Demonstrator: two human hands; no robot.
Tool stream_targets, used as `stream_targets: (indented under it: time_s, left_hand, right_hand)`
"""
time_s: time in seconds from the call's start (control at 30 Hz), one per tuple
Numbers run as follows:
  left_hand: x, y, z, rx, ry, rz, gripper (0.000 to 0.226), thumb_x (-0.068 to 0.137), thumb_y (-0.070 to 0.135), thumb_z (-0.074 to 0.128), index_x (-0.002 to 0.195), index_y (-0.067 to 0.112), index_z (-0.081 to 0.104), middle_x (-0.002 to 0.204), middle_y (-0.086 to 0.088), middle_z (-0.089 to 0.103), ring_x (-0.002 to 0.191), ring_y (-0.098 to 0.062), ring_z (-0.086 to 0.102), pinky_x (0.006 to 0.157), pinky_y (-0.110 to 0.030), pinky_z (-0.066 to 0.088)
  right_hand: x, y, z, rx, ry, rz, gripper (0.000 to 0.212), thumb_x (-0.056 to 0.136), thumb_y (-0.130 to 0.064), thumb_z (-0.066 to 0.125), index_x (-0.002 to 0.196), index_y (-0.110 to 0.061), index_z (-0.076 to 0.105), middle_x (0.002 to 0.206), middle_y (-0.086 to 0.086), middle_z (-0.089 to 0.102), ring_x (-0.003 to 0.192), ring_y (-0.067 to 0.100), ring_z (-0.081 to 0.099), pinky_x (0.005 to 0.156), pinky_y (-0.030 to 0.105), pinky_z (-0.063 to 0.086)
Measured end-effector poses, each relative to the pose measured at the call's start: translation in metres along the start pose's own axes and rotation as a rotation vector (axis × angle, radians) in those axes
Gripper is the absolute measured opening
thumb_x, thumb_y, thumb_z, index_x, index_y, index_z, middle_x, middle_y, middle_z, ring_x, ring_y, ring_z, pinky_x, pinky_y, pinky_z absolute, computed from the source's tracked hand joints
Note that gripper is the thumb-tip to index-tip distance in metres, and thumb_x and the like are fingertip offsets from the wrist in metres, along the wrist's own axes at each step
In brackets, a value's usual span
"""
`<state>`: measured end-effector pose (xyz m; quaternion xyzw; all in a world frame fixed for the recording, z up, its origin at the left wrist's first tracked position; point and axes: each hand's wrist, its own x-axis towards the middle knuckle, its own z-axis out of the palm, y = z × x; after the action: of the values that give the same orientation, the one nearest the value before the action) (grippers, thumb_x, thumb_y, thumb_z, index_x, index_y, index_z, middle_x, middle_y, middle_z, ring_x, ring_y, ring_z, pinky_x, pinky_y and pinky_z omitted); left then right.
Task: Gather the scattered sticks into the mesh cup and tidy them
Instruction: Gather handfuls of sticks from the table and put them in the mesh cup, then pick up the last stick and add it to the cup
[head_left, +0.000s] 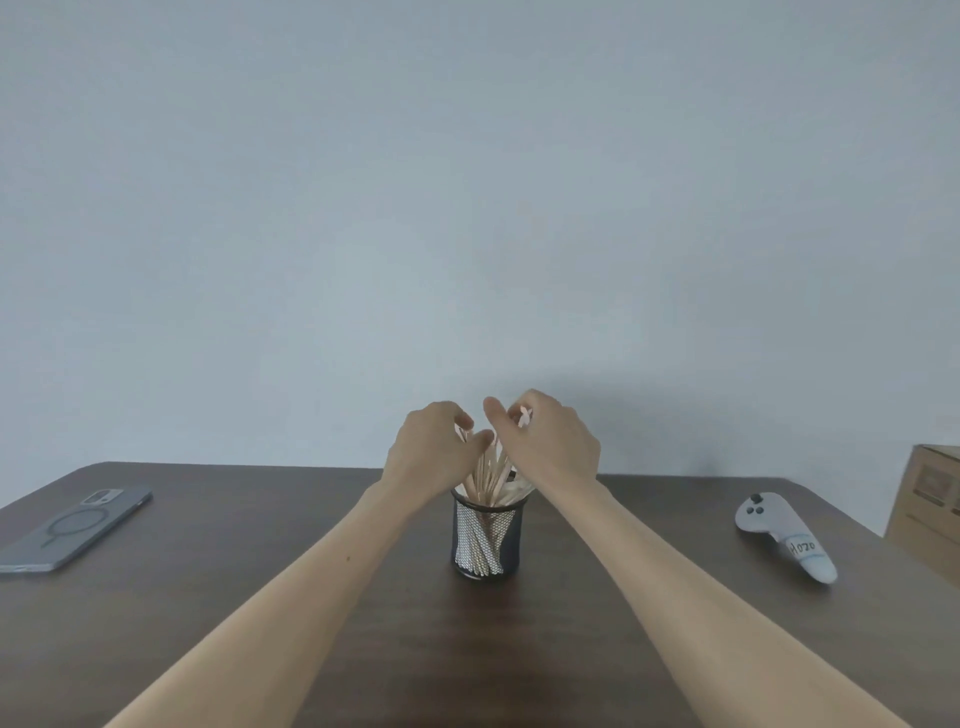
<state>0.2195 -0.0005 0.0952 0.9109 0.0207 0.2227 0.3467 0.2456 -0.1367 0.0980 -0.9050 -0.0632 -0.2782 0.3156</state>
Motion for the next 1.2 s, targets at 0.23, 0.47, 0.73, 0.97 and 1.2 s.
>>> stream_targets:
  time_s: [0.23,0.47,0.73,0.97,1.2]
  left_hand:
    - [-0.003,-0.002,0.005,-0.062,0.051,-0.008,0.023,0.085,0.037,0.074,0.083,0.016,0.066,0.074,-0.001,0.075,0.075,-0.019,0.072,0.068,-0.032,0.056]
    - [-0.043,-0.017,-0.009,-0.314,0.218,-0.036,0.010,0.096,0.031,0.065,0.090,0.023,0.067,0.066,0.002,0.076,0.046,0.005,0.058,0.051,-0.019,0.042]
    - [-0.098,-0.069,0.042,-0.195,-0.033,-0.155,0.062,0.074,0.033,0.086,0.128,0.022,0.057,0.114,0.009,0.071,0.100,-0.011,0.067,0.088,-0.027,0.053]
    - [-0.075,-0.058,0.062,-0.196,-0.094,-0.133,0.081,0.077,0.039,0.086,0.146,0.020,0.048,0.140,0.004,0.064,0.110,-0.017,0.068,0.091,-0.031,0.055]
    - [-0.080,-0.067,0.062,-0.184,0.006,-0.141,0.074,0.082,0.025,0.083,0.147,0.016,0.048,0.142,0.002,0.062,0.104,-0.014,0.068,0.090,-0.027,0.051]
  right_hand:
    - [0.004,-0.001,-0.004,-0.071,-0.112,-0.043,0.050,0.099,-0.057,0.034,0.098,-0.019,0.066,0.095,-0.002,0.070,0.094,0.025,0.066,0.075,0.033,0.043]
    - [-0.018,0.017,-0.020,0.145,-0.060,-0.086,0.046,0.100,-0.052,0.032,0.127,-0.026,0.058,0.124,-0.001,0.056,0.120,0.018,0.050,0.104,0.038,0.031]
    - [-0.096,0.065,0.013,0.697,0.046,0.222,0.032,0.102,-0.018,0.048,0.132,-0.022,0.056,0.128,-0.004,0.058,0.122,0.014,0.055,0.100,0.026,0.038]
    - [-0.104,0.072,0.048,0.454,-0.387,0.129,0.061,0.091,-0.013,0.059,0.145,-0.032,0.037,0.146,-0.009,0.050,0.137,0.014,0.047,0.110,0.027,0.038]
    - [-0.106,0.076,0.048,0.415,-0.376,0.168,0.070,0.089,0.000,0.050,0.154,-0.017,0.031,0.156,0.000,0.041,0.144,0.018,0.038,0.114,0.026,0.029]
